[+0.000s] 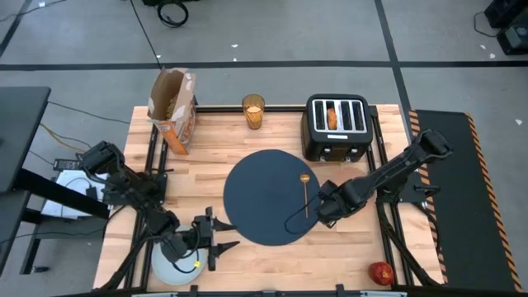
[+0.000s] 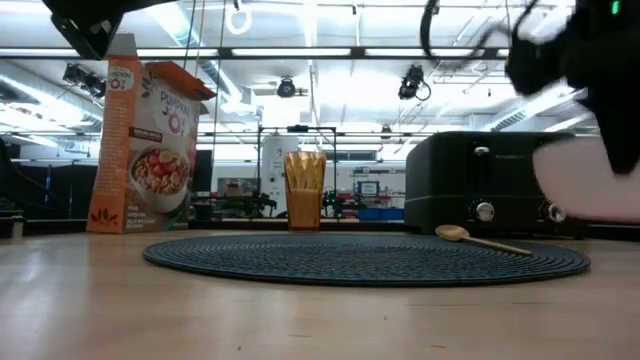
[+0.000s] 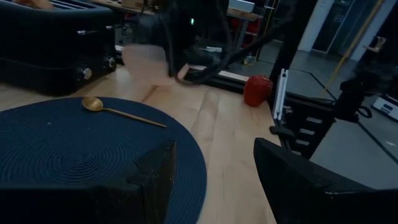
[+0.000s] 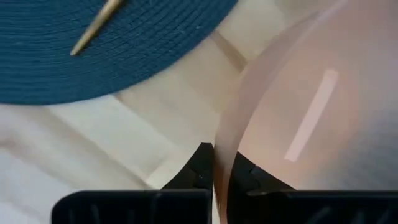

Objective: Arrange a breakfast setting
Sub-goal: Put the bowl on the placemat

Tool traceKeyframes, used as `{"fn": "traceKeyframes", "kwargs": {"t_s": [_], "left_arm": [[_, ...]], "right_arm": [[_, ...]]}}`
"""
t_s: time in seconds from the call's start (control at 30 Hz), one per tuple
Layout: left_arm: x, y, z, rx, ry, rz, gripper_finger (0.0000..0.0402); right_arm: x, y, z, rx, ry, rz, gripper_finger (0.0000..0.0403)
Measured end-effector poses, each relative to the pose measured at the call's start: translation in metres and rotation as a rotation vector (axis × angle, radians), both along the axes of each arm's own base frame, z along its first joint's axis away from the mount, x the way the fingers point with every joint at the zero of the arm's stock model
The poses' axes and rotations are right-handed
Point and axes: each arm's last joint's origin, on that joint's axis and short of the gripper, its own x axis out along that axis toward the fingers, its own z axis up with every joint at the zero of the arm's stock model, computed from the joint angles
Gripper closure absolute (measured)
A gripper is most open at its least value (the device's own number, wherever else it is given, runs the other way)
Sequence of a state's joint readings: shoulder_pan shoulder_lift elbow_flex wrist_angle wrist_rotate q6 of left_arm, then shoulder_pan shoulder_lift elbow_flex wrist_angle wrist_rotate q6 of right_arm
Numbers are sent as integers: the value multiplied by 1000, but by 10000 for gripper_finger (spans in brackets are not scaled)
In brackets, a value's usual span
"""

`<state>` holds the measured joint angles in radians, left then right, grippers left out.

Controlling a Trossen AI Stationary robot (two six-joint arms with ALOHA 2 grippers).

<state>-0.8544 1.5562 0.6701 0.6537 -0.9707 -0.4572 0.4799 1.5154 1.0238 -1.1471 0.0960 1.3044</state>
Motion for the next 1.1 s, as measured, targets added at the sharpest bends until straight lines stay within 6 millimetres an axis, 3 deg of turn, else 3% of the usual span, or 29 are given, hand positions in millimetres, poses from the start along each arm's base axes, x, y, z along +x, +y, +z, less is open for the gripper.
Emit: {"fn": "traceKeyframes", "kwargs": {"t_s": [0.1,0.27,0.4,0.53,0.63,0.73,0.93,1.1], "left_arm": [[-2,-2,0,15,2,-12,180],[-10,-7,2,78,14,-49,180],[-27,-8,16,62,19,-95,180],[-40,-11,27,36,6,-136,180],[-48,-15,29,27,1,-166,180],[-56,-21,30,17,-1,-197,180],[-68,-29,30,-21,-8,-246,180],[-73,-32,30,-40,-7,-264,180]], "right_arm": [[16,16,31,12,-125,91,393],[54,41,75,-23,-268,428,393],[93,48,85,-74,-270,736,393],[129,42,77,-142,-214,1044,393],[148,34,57,-169,-140,1255,393],[164,23,35,-146,-75,1361,393],[183,5,-6,-82,44,1447,393],[182,-2,-12,-80,91,1376,393]]}}
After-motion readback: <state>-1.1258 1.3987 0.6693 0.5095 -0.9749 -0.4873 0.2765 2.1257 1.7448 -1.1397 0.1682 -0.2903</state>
